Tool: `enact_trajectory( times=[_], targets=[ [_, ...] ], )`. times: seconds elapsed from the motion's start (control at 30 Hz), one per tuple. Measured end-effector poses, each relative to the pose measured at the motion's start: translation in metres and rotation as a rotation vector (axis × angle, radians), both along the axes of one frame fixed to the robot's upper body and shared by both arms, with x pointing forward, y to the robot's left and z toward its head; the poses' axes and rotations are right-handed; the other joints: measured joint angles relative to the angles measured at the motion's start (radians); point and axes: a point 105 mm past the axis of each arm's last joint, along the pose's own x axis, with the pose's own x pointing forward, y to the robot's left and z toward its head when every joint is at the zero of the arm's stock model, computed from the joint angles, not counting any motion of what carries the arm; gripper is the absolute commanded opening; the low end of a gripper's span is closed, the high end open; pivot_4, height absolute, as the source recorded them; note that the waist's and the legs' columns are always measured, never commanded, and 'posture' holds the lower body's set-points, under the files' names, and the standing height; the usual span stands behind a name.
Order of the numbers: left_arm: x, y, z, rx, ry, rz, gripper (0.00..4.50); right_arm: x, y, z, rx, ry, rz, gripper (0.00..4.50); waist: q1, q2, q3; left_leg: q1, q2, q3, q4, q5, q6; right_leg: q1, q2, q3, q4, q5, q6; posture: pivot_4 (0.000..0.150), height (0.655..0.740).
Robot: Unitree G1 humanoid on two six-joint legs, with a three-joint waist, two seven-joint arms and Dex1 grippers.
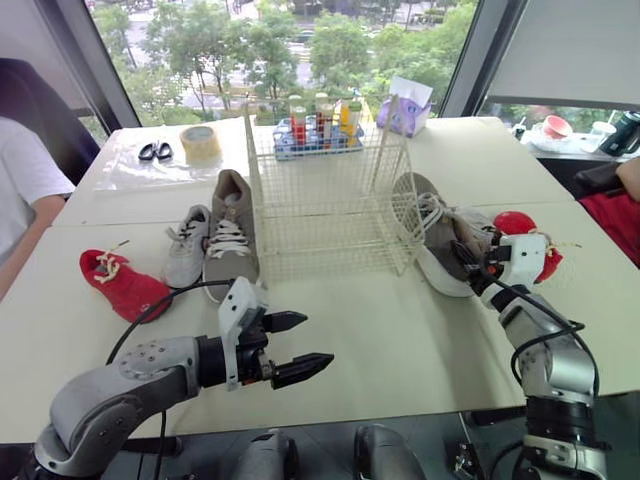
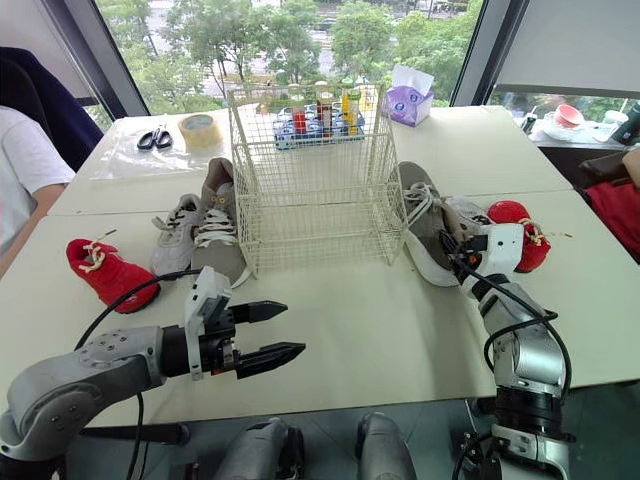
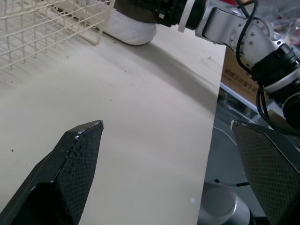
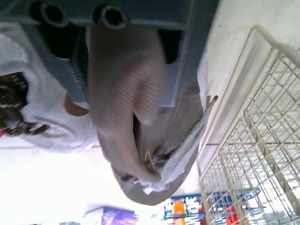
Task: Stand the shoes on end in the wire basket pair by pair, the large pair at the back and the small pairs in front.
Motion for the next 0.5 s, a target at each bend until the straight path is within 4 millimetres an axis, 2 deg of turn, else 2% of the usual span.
enact_trajectory(
  times=[0.07,0.2,0.3,0.4,0.5],
  targets=[
    [-0.001,0.001,-0.001,0.009,0.006,-0.011,4.5,-0.001,-0.002,0.0,-0.004,-0.008,-0.024,0.97,0.0,-0.004,-0.002,0.001,0.0,0.0,0.0,0.0,0.0,0.0,0.0,0.0,0.0,0.0,0.0,0.15,0.74],
    [0.003,0.012,-0.002,0.037,0.037,-0.02,4.5,0.002,-0.007,0.011,-0.007,-0.038,-0.086,0.97,0.002,-0.003,-0.002,0.0,0.0,0.0,0.0,0.0,-0.001,0.0,-0.001,0.0,-0.001,0.0,0.0,0.15,0.74],
    [0.007,0.02,0.005,0.027,0.057,-0.036,4.5,0.008,-0.021,0.031,-0.007,-0.075,-0.167,0.97,0.004,0.007,0.004,-0.007,-0.002,0.0,0.0,0.001,0.0,-0.006,-0.003,0.0,0.0,0.0,-0.001,0.15,0.74],
    [0.014,0.025,0.016,-0.01,0.07,-0.058,4.5,0.011,-0.042,0.075,-0.02,-0.173,-0.245,0.97,0.008,0.013,0.007,-0.014,-0.003,0.002,0.0,0.006,-0.006,-0.016,-0.004,0.001,0.004,0.003,0.003,0.15,0.74],
    [0.027,0.025,0.029,-0.063,0.045,-0.051,4.5,0.004,-0.054,0.143,-0.062,-0.344,-0.277,0.97,0.005,0.015,0.008,-0.015,-0.003,0.002,-0.001,0.006,-0.006,-0.016,-0.004,0.001,0.005,0.001,0.006,0.15,0.74]
  ],
)
